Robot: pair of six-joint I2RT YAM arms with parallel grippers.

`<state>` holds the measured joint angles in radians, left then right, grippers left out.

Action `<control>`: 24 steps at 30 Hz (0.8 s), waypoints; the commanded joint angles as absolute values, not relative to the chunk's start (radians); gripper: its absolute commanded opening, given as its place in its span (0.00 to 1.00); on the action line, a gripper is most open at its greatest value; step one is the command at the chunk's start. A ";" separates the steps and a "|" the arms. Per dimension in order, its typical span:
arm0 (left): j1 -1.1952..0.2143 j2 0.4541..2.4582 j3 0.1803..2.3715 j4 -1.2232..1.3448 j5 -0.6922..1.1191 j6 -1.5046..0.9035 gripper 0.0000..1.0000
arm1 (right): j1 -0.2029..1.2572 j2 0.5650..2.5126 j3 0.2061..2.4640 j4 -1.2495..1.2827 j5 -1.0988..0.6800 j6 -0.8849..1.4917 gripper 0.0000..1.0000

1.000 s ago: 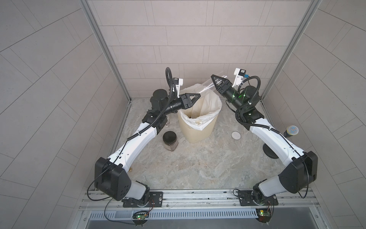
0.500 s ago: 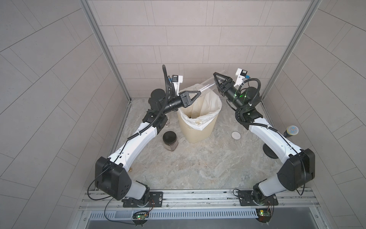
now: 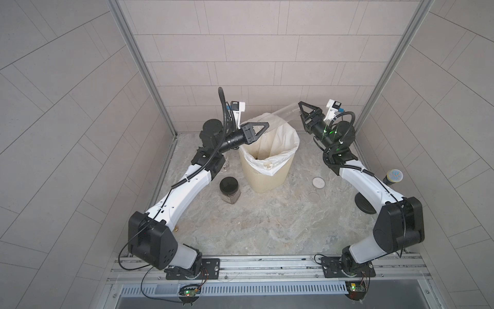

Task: Empty the moldy dried flower tea in the jars
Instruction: Place the jar at the center of the board.

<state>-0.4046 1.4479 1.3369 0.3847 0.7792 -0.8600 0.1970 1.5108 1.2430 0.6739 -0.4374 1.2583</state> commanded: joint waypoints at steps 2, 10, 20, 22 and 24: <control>-0.391 1.447 1.395 0.345 0.782 -0.826 0.04 | 0.173 1.410 1.220 0.618 -0.435 1.124 0.85; -0.387 1.446 1.448 0.182 0.779 -0.742 0.03 | 0.182 1.246 1.239 0.236 -0.376 0.424 0.83; -0.391 1.479 1.510 0.092 0.795 -0.705 0.03 | 0.319 1.138 1.161 0.074 -0.407 -0.487 0.85; -0.397 1.485 1.521 0.072 0.797 -0.692 0.03 | 0.339 1.143 1.170 0.041 -0.405 -0.568 0.85; -0.400 1.489 1.535 0.042 0.798 -0.672 0.03 | 0.371 1.147 1.168 0.030 -0.383 -0.679 0.86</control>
